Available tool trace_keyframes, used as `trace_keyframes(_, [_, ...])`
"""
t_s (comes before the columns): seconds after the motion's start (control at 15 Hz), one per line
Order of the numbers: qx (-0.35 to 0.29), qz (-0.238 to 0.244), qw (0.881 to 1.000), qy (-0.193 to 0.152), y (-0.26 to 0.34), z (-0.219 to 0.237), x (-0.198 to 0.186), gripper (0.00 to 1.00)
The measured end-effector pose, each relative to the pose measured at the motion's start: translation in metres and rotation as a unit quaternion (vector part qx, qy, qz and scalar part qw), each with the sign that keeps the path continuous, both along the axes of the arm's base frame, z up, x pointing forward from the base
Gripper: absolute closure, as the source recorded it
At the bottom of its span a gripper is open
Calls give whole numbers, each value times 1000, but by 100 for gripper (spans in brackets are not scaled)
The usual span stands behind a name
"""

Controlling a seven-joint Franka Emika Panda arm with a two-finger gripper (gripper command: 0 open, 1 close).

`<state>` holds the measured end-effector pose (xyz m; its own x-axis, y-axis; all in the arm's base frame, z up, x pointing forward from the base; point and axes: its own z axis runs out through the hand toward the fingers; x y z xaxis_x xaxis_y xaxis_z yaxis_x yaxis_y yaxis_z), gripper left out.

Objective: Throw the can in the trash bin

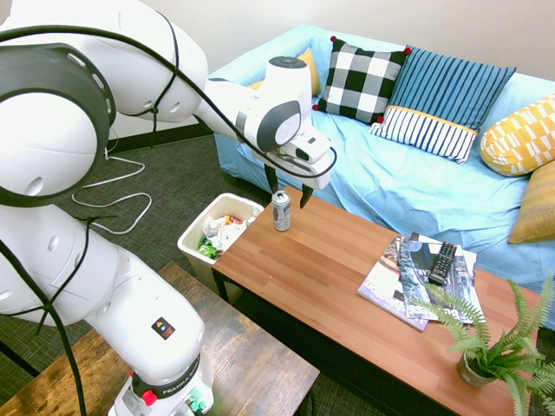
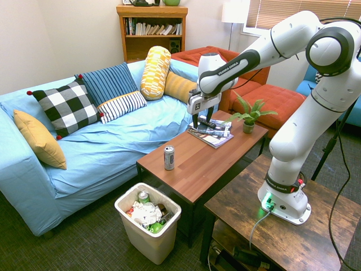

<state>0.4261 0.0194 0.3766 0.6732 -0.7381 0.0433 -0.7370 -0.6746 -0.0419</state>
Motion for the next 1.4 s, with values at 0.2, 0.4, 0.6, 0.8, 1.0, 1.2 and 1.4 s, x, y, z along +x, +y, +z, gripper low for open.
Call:
trace_keyframes(0.2, [-2,4,1000,7,8,-7,3,0])
trace_keyframes(0.4, [0,6,1000,-7,47,-30,21,0])
trace_keyframes(0.6, [-18,-4,999,-29,85,-52,48,0])
trace_keyframes(0.8, [-37,-14,999,-29,113,-84,72,0])
trace_keyframes(1.0, [-43,-17,999,-27,132,-115,92,0])
trace_keyframes(1.2, [-50,-28,998,-19,136,-141,104,0])
trace_keyframes(1.4, [-54,-37,998,-17,131,-166,113,0])
